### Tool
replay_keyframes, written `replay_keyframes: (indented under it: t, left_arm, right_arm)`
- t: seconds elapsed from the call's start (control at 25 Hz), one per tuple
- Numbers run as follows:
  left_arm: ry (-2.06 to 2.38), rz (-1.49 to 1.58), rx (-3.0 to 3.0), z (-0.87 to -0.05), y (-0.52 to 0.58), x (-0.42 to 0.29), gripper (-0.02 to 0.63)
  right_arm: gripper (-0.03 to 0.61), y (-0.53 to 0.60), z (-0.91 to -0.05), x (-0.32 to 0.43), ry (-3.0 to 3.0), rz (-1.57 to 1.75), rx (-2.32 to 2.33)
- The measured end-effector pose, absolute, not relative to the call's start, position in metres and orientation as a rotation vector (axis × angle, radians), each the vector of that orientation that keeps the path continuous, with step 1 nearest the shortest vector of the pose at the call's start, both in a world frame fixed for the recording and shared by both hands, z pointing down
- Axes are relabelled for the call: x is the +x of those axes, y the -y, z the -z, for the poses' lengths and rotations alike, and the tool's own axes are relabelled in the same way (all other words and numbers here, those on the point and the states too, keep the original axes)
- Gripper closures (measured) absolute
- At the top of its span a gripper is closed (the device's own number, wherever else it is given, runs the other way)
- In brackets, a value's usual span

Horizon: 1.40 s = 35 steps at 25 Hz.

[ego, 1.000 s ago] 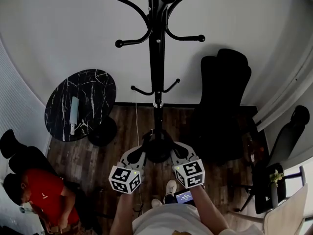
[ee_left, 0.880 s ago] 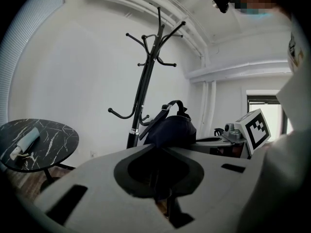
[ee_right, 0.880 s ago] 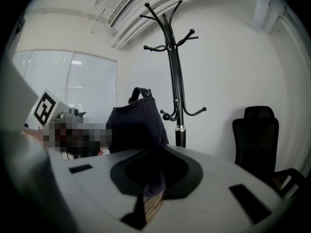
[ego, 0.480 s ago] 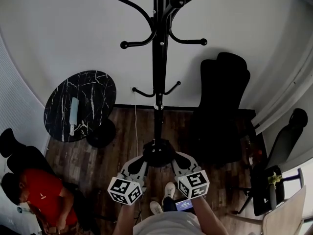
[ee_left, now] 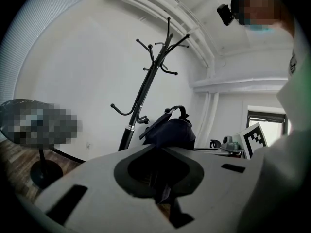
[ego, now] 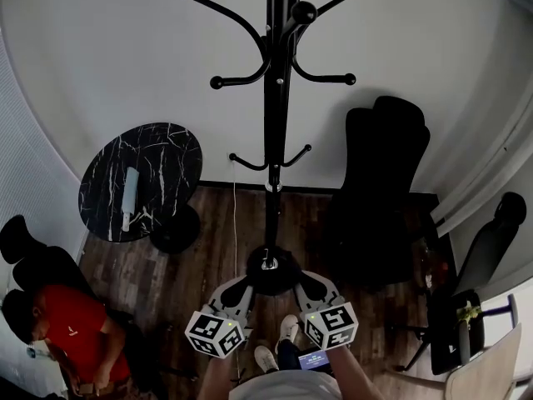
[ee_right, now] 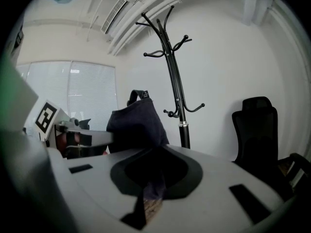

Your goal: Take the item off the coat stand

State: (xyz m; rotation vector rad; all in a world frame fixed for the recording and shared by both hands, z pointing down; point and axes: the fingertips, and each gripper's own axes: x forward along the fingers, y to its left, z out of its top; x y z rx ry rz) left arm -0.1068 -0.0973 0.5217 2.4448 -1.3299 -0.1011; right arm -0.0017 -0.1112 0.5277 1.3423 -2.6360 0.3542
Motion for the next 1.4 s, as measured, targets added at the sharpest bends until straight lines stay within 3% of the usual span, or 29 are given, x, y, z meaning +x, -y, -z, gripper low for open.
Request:
replay_keyframes:
  t: [1.4]
  left_arm:
    - [1.308,0.038,2.470,-0.526,0.109,-0.097,0.588]
  right_arm:
    - [0.548,0.120,-0.535,0.008,2.606,-0.388,1.386]
